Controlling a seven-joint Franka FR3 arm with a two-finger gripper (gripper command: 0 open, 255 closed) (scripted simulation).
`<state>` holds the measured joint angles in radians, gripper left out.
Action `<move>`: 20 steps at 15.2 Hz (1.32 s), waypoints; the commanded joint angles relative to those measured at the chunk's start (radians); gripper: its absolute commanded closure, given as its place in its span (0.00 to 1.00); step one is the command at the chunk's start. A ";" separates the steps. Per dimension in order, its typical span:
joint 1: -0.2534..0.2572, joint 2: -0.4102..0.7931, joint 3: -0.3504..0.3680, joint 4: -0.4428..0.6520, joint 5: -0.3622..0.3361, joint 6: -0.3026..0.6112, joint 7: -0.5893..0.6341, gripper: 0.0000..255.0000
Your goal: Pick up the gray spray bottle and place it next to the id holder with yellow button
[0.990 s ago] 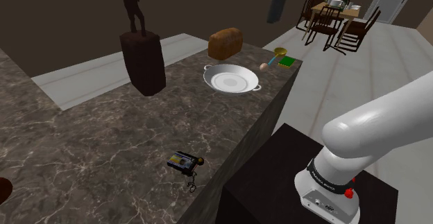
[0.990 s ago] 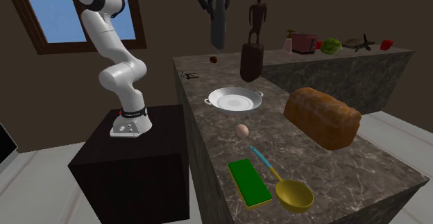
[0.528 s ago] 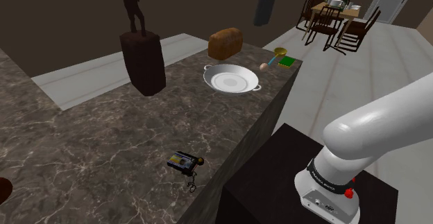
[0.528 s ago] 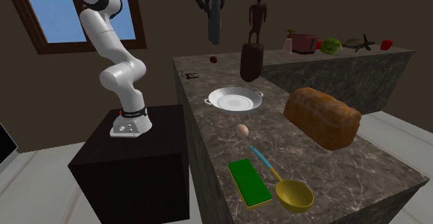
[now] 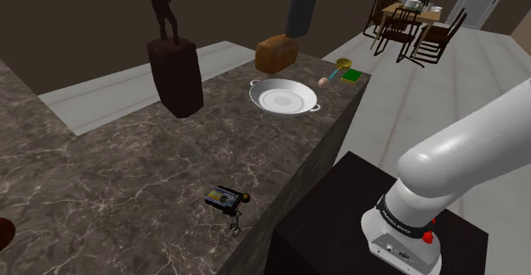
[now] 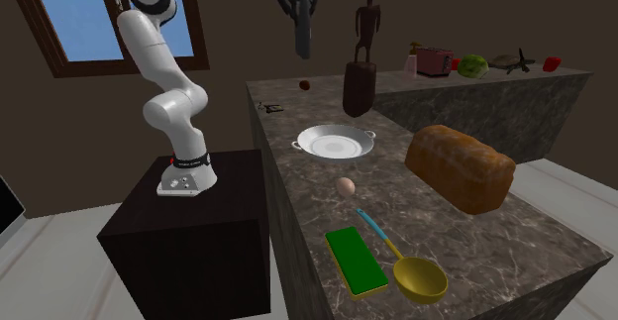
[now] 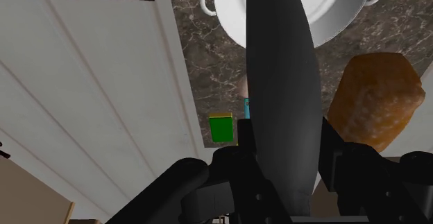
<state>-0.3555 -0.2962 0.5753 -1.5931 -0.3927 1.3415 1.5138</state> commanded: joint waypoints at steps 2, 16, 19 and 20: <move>0.017 0.049 0.082 0.069 -0.012 -0.067 0.083 1.00; 0.146 0.344 0.366 0.298 -0.168 -0.265 0.422 1.00; 0.122 0.300 0.350 0.221 -0.124 -0.205 0.422 1.00; 0.116 0.287 0.345 0.196 -0.112 -0.187 0.422 1.00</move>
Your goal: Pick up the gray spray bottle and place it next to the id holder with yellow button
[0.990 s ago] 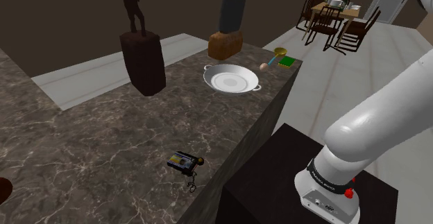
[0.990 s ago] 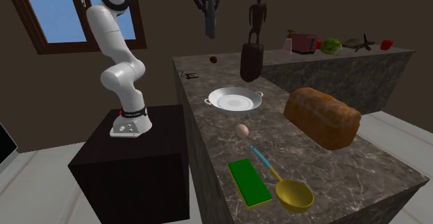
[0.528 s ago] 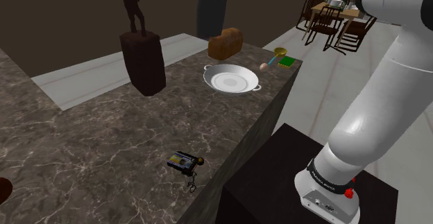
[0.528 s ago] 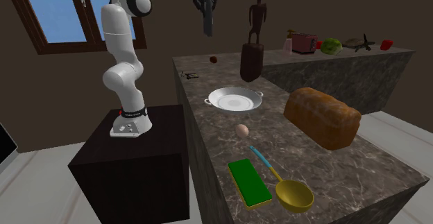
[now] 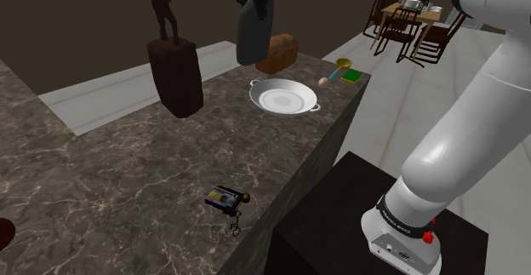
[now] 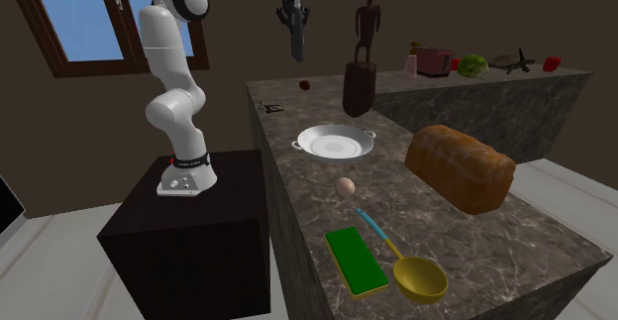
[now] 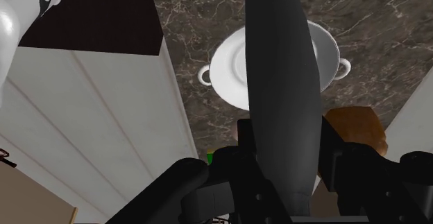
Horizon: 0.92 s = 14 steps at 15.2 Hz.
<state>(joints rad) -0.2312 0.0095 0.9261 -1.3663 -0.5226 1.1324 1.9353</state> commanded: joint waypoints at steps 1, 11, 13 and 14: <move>-0.013 -0.031 -0.011 -0.054 0.030 0.040 0.001 1.00; -0.031 -0.120 -0.053 -0.258 0.107 0.199 0.016 1.00; -0.031 -0.131 -0.059 -0.293 0.117 0.228 0.022 1.00; -0.031 -0.137 -0.061 -0.310 0.121 0.241 0.025 1.00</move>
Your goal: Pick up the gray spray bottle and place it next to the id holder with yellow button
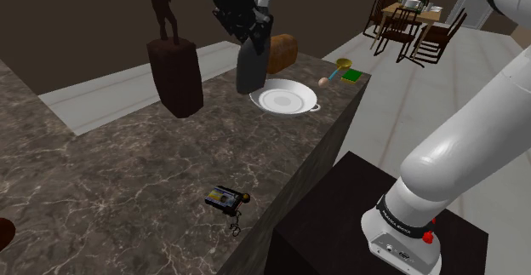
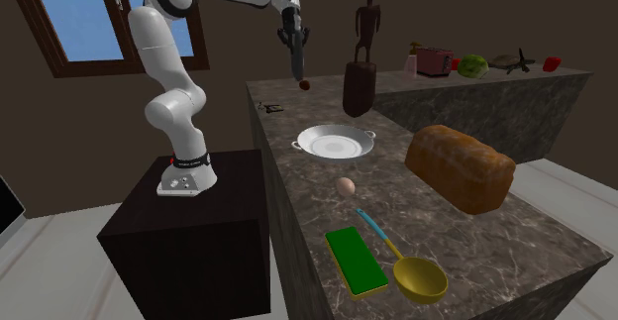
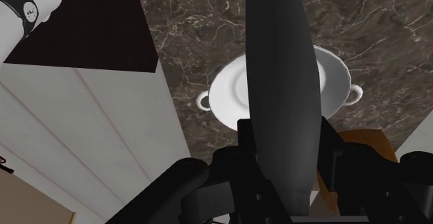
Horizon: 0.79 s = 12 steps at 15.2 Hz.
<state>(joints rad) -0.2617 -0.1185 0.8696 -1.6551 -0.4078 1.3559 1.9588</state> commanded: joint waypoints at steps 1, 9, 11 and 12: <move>-0.001 -0.013 -0.007 -0.038 0.010 0.031 0.004 1.00; 0.003 -0.036 -0.018 -0.161 0.030 0.135 0.035 1.00; 0.004 -0.039 -0.019 -0.189 0.032 0.159 0.044 1.00; 0.004 -0.039 -0.019 -0.203 0.033 0.171 0.049 1.00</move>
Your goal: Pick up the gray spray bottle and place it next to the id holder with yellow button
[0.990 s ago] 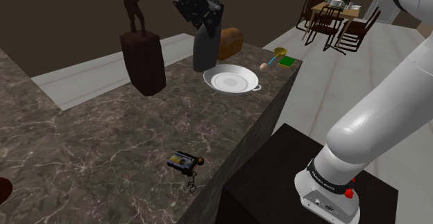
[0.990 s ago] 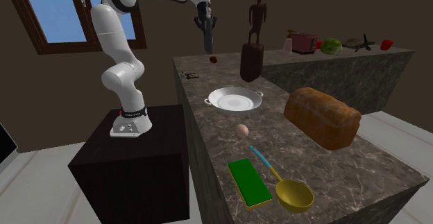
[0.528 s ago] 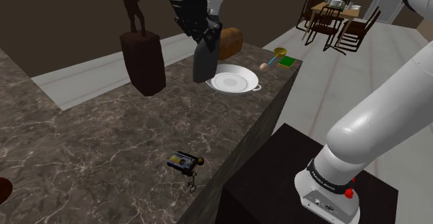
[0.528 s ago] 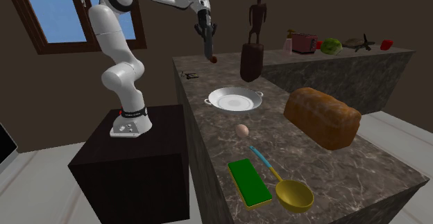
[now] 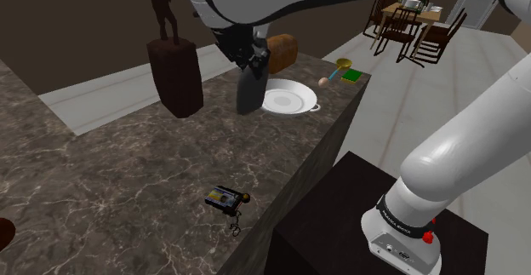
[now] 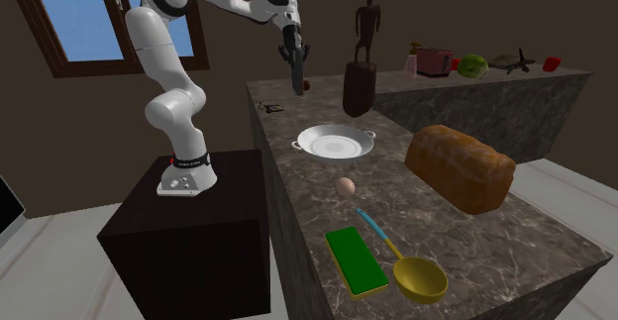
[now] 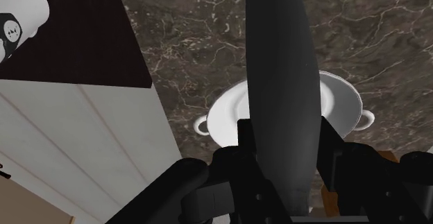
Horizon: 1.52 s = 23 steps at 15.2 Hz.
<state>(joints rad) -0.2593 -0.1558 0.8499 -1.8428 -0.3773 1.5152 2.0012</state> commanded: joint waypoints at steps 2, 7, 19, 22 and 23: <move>0.002 -0.002 0.001 -0.041 0.003 0.036 0.017 1.00; 0.004 0.002 0.003 -0.102 0.000 0.094 0.045 1.00; 0.004 0.046 0.018 -0.225 -0.032 0.223 0.129 1.00; 0.004 0.064 0.023 -0.251 -0.046 0.253 0.154 1.00; 0.003 0.076 0.026 -0.265 -0.056 0.270 0.170 1.00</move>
<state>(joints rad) -0.2563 -0.0886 0.8727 -2.0966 -0.4264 1.7718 2.1579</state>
